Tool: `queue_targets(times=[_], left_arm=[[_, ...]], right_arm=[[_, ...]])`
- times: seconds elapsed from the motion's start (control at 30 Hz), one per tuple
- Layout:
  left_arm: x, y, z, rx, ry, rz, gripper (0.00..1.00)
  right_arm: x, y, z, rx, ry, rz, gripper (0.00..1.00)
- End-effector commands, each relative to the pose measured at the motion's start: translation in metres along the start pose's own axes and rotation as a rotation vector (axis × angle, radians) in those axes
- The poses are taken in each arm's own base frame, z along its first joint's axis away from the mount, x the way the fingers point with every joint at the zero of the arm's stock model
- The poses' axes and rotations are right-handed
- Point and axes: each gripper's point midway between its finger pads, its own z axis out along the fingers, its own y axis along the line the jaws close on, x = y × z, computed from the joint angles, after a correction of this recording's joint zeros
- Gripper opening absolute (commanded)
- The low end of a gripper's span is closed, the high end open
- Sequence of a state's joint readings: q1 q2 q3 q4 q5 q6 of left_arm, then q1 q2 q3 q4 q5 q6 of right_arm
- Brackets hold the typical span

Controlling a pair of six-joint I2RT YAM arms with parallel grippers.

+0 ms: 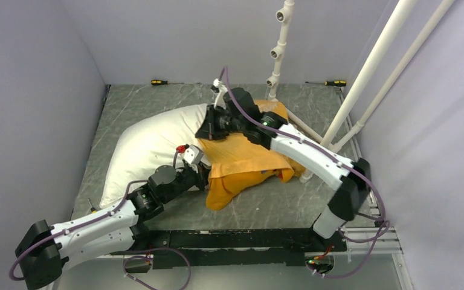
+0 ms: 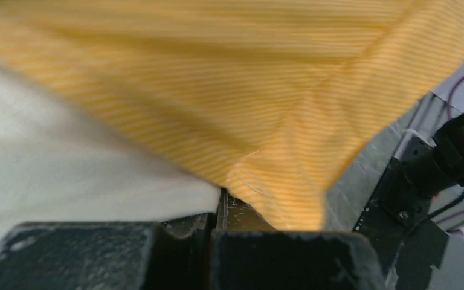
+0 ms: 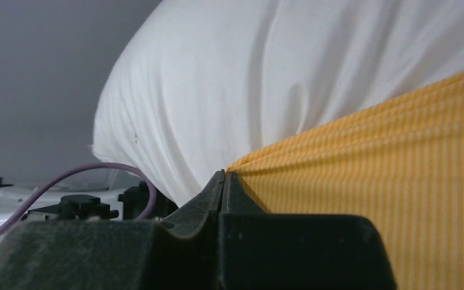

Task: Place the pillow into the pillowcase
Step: Stuff the pillow into the pillowcase.

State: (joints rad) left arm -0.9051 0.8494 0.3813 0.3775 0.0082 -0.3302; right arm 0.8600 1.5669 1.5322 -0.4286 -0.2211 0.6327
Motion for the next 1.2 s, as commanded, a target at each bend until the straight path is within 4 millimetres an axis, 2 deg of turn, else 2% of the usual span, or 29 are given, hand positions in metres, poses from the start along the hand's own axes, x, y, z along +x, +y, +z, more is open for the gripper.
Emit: queue_targets(times=[0.0, 0.17, 0.27, 0.33, 0.4, 0.43, 0.6, 0.63, 0.67, 0.73, 0.77, 0.83, 0.93, 1.07, 1.17], left_arm=[[-0.112, -0.019, -0.014, -0.029, -0.302, 0.119, 0.00], [-0.154, -0.010, -0.038, -0.139, -0.385, 0.206, 0.00], [-0.159, 0.004, -0.040, -0.231, -0.391, 0.242, 0.00], [-0.153, 0.012, -0.033, -0.266, -0.379, 0.274, 0.00], [-0.138, 0.021, -0.020, -0.297, -0.347, 0.285, 0.00], [-0.131, 0.024, -0.013, -0.310, -0.337, 0.285, 0.00], [-0.078, 0.044, 0.019, -0.364, -0.248, 0.248, 0.00], [-0.068, 0.047, 0.023, -0.370, -0.235, 0.231, 0.00], [-0.061, 0.049, 0.026, -0.371, -0.228, 0.221, 0.00], [-0.049, 0.052, 0.030, -0.373, -0.217, 0.200, 0.00], [-0.044, 0.052, 0.031, -0.371, -0.204, 0.189, 0.00], [-0.038, 0.052, 0.032, -0.368, -0.182, 0.170, 0.00], [-0.036, 0.049, 0.034, -0.352, -0.170, 0.165, 0.00], [-0.038, 0.046, 0.034, -0.345, -0.178, 0.139, 0.00], [-0.040, 0.045, 0.034, -0.337, -0.182, 0.142, 0.00]], right_arm=[[-0.040, 0.130, -0.018, -0.503, -0.023, -0.066, 0.00], [-0.058, 0.154, -0.017, -0.576, -0.017, -0.136, 0.00], [-0.069, 0.156, -0.021, -0.572, -0.057, -0.180, 0.00], [-0.070, 0.145, -0.021, -0.547, -0.075, -0.189, 0.00], [-0.068, 0.124, -0.018, -0.477, -0.097, -0.181, 0.00], [-0.064, 0.108, -0.014, -0.422, -0.102, -0.162, 0.00], [-0.035, 0.006, 0.002, -0.128, -0.107, -0.012, 0.01], [-0.028, -0.009, 0.001, -0.095, -0.103, 0.007, 0.08], [-0.023, -0.021, -0.004, -0.063, -0.103, 0.024, 0.21], [-0.016, -0.035, -0.019, 0.005, -0.121, 0.035, 0.61], [-0.014, -0.039, -0.030, 0.031, -0.139, 0.043, 0.76], [-0.010, -0.036, -0.061, 0.056, -0.165, 0.075, 0.91], [0.001, -0.038, -0.099, 0.086, -0.208, 0.161, 0.96], [0.036, -0.066, -0.129, 0.160, -0.220, 0.316, 0.95], [0.060, -0.097, -0.139, 0.222, -0.232, 0.426, 0.93]])
